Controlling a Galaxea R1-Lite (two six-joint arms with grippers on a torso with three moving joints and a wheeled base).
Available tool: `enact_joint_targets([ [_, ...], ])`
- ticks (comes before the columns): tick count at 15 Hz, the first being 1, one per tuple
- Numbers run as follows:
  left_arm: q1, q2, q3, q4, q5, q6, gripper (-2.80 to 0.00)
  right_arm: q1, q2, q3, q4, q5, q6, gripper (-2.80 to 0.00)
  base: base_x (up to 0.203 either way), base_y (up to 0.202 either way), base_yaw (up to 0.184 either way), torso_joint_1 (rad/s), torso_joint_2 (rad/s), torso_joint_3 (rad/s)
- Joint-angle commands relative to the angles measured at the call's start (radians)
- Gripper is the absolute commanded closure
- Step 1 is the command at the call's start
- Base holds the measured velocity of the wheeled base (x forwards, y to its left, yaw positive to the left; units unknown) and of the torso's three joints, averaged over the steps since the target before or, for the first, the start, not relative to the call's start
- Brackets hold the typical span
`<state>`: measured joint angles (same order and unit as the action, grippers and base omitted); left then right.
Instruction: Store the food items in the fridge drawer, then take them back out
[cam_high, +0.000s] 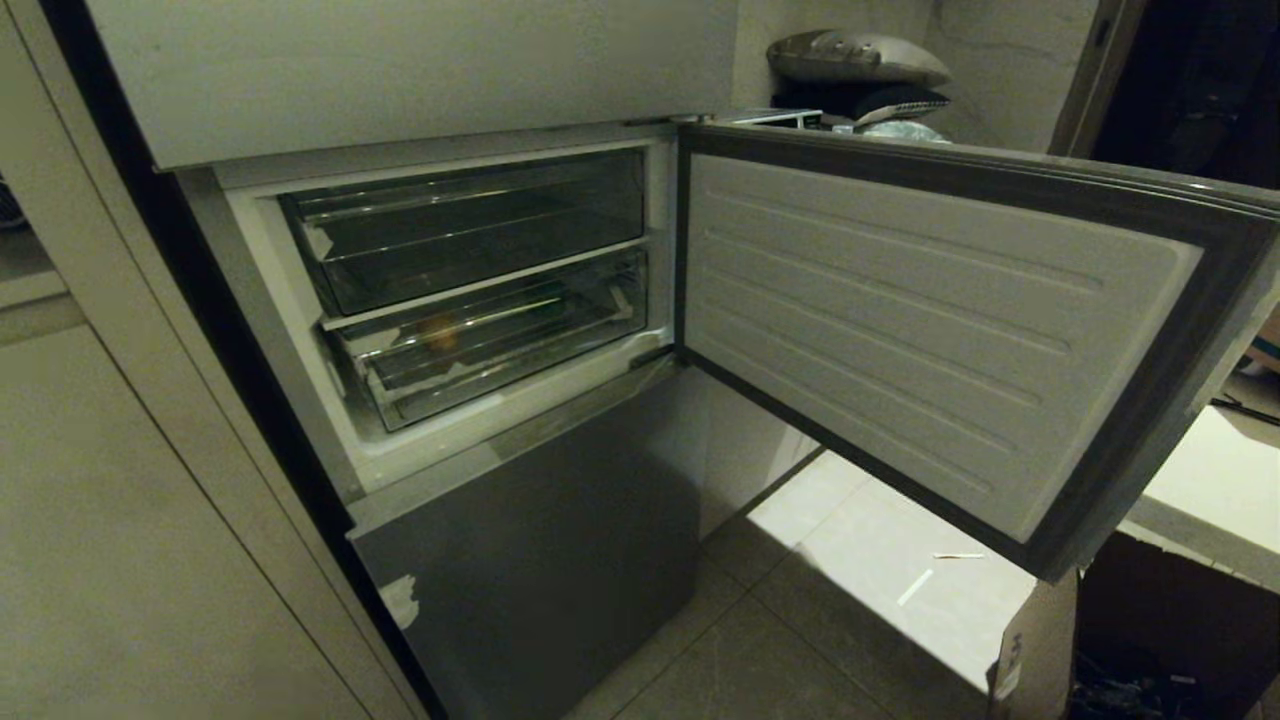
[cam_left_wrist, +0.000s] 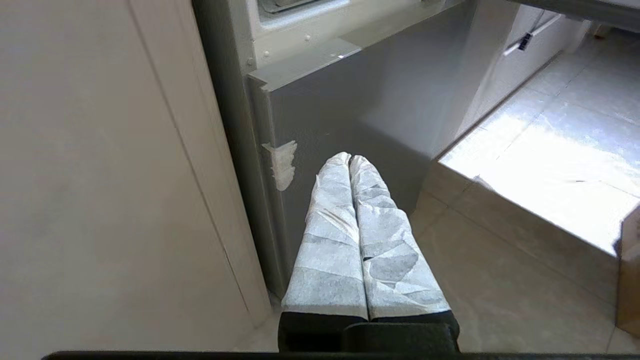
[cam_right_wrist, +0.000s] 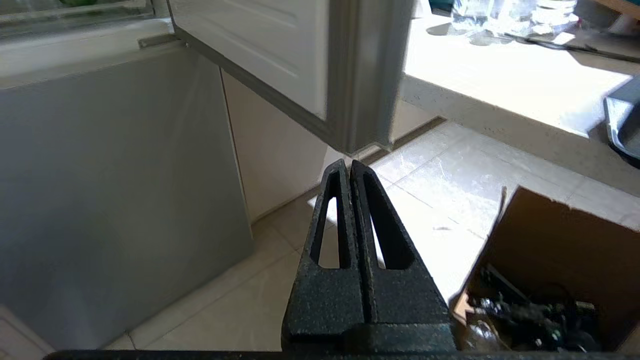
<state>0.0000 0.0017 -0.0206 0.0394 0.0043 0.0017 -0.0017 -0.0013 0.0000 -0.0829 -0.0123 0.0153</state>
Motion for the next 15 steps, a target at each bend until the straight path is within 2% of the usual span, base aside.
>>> enact_joint_targets([
  [1,0.000,0.001,0.000,0.002,0.000,0.000,0.00,0.000,0.001,0.031,-0.001,0.000,0.002,0.00,0.000,0.000,0.000,0.000,0.00,0.000],
  [4,0.000,0.001,0.000,0.002,0.000,0.000,0.00,0.000,0.001,0.031,-0.001,0.000,0.002,0.00,0.002,-0.004,0.065,0.004,0.00,0.003],
  [15,0.000,0.001,0.000,0.002,0.000,0.000,0.00,0.000,0.001,0.031,-0.001,0.000,0.000,0.00,0.001,-0.008,0.175,0.003,0.00,0.003],
])
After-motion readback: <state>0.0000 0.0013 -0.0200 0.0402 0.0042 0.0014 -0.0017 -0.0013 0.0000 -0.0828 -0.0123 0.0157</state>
